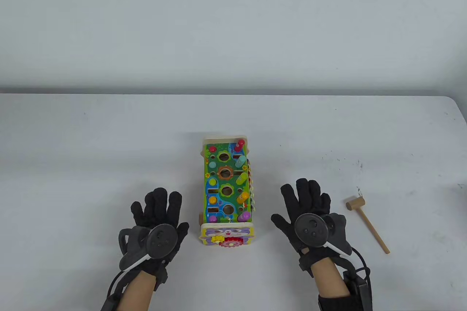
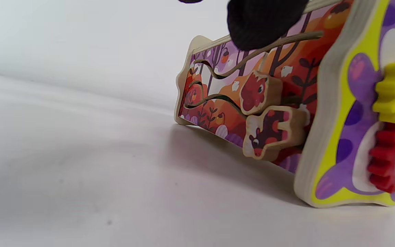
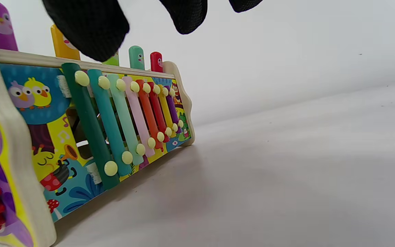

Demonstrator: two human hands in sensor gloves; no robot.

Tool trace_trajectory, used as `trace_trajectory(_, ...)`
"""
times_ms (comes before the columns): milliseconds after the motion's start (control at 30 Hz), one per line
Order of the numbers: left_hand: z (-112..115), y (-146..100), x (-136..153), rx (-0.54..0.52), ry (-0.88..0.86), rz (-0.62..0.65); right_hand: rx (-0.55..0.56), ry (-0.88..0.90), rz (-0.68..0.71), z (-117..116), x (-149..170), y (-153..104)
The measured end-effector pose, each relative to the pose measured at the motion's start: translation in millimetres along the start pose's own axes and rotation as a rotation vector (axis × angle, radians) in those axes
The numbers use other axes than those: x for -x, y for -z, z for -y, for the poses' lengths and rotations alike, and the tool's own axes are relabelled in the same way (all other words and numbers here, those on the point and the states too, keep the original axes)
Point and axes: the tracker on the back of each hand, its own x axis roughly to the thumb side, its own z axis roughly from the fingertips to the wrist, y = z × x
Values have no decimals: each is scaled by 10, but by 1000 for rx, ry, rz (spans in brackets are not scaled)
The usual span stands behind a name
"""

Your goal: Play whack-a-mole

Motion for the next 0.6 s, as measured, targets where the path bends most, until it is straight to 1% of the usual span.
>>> trace_trajectory(300, 8, 3, -1, 4, -11, 3, -14, 3, 6, -23, -12, 3)
trace_trajectory(400, 8, 3, 1, 6, -16, 2, -32, 0, -22, -28, 24, 9)
trace_trajectory(433, 7, 2, 2, 5, -18, 1, -40, -4, -42, -26, 48, 9)
trace_trajectory(500, 3, -1, 7, -1, -23, 0, -66, -28, -146, -12, 179, 2)
trace_trajectory(533, 3, -1, 8, -1, -25, 1, -69, -41, -186, -6, 241, -3)
trace_trajectory(567, 5, -1, 11, -1, -26, 0, -69, -64, -271, 15, 380, -23)
trace_trajectory(600, 4, -1, 12, -1, -28, 0, -65, -73, -304, 25, 437, -34)
